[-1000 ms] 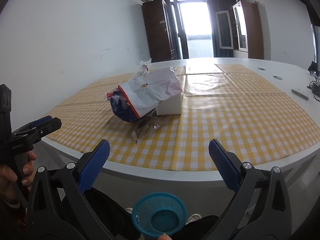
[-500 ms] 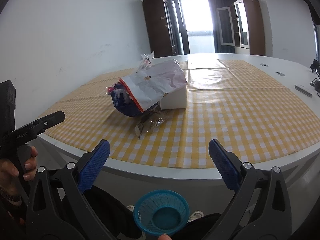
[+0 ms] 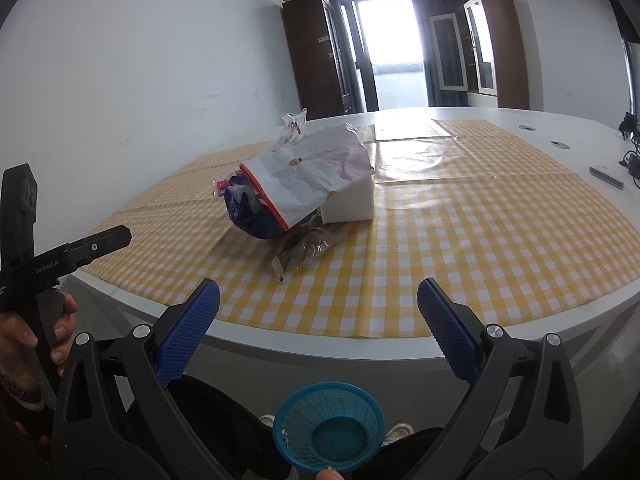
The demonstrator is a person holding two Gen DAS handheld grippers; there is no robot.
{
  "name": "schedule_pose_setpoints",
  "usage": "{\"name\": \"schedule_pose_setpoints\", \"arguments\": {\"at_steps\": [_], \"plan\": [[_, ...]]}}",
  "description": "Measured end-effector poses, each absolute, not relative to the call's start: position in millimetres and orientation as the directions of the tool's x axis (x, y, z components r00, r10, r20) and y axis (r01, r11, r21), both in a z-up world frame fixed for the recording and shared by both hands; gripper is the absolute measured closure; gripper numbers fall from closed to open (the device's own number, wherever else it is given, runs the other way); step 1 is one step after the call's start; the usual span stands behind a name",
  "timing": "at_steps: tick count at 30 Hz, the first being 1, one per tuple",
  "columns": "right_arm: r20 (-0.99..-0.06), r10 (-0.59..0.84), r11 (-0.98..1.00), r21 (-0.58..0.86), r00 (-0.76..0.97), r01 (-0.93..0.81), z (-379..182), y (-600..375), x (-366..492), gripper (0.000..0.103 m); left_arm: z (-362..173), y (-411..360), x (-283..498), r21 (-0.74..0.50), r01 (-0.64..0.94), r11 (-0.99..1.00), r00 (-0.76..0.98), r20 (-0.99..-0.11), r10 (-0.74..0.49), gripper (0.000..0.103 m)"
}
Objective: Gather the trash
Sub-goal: 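Grasp the clear 'TRO' bag with the left tool while the right tool grasps the white paper bag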
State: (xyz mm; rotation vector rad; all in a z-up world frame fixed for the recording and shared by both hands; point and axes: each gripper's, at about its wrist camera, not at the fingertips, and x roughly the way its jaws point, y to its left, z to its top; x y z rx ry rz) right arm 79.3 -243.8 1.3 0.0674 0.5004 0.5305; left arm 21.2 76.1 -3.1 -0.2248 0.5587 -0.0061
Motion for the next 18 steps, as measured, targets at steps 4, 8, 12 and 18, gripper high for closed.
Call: {"name": "schedule_pose_setpoints", "arguments": {"at_steps": [4, 8, 12, 18], "plan": [[-0.421, 0.511, 0.858, 0.194, 0.75, -0.476, 9, -243, 82, 0.008, 7, 67, 24, -0.112, -0.077, 0.991, 0.85, -0.527, 0.007, 0.006], [-0.426, 0.501, 0.863, 0.189, 0.753, -0.468, 12, -248, 90, 0.008, 7, 65, 34, -0.085, -0.056, 0.995, 0.848, -0.53, 0.003, 0.006], [-0.434, 0.51, 0.859, 0.206, 0.743, -0.469, 15, -253, 106, 0.008, 3, 70, 50, -0.09, -0.039, 0.995, 0.835, -0.55, -0.017, 0.006], [-0.434, 0.52, 0.852, 0.212, 0.736, -0.478, 33, -252, 138, 0.008, 15, 90, 78, -0.093, -0.029, 0.995, 0.836, -0.549, -0.027, 0.006]]}}
